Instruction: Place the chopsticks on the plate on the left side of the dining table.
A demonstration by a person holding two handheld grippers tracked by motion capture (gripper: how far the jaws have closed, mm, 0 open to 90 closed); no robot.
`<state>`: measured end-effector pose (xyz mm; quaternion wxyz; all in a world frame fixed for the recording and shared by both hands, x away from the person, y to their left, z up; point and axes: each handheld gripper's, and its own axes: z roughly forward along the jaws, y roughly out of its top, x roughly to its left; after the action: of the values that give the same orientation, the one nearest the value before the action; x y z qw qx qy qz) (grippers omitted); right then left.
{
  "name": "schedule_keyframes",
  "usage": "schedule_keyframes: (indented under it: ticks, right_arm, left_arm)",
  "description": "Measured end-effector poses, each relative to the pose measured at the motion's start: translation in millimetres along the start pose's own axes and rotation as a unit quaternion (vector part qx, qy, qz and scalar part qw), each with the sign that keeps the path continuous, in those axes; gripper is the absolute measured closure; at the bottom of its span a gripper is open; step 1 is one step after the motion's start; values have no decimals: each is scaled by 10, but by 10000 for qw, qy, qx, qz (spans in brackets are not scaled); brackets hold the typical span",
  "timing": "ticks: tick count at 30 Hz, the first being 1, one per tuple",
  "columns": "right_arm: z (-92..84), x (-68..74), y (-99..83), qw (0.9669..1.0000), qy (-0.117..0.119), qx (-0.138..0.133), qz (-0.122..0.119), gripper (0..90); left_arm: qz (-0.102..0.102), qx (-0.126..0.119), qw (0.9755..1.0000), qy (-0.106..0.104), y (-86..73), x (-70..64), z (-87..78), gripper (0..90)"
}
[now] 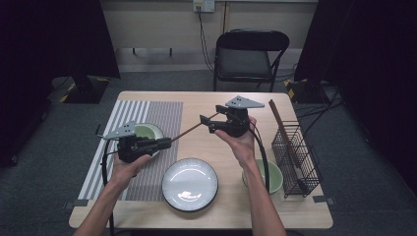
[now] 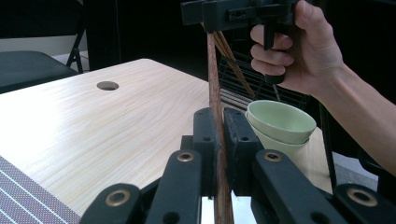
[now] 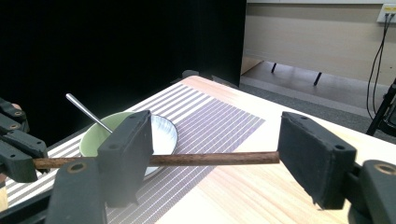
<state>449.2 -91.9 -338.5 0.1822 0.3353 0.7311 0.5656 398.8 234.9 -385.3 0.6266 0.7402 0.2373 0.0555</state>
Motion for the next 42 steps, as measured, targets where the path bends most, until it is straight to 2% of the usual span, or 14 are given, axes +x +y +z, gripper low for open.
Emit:
schedule_keyframes:
  ticks: [11, 16, 19, 23, 29, 33, 42]
  right_arm:
    - [-26, -14, -48, 10000, -22, -5, 21, 263]
    - [-29, -24, -50, 10000, -49, 14, 1, 262]
    - [-61, -33, -28, 9999, -94, -42, 54, 226]
    - [-128, -39, -5, 9997, -171, -98, 109, 164]
    - [-256, -16, 11, 9998, -185, -110, 30, 156]
    - [-376, 3, 32, 9994, -311, -163, 50, 153]
    - [-592, -68, 5, 9987, -431, -230, 109, 148]
  left_arm:
    - [-11, -42, 10000, -56, 2, -6, 10, 844]
    - [-6, 33, 10000, -48, -10, -2, 27, 845]
    - [-10, 48, 10000, -33, -19, 16, 21, 845]
    - [5, 49, 10000, -4, -29, 30, 23, 845]
    - [-9, 119, 9999, 42, -43, 33, 25, 844]
    - [-27, 175, 9998, 73, -54, 40, 40, 844]
    - [-62, 221, 9996, 160, -83, 52, 23, 845]
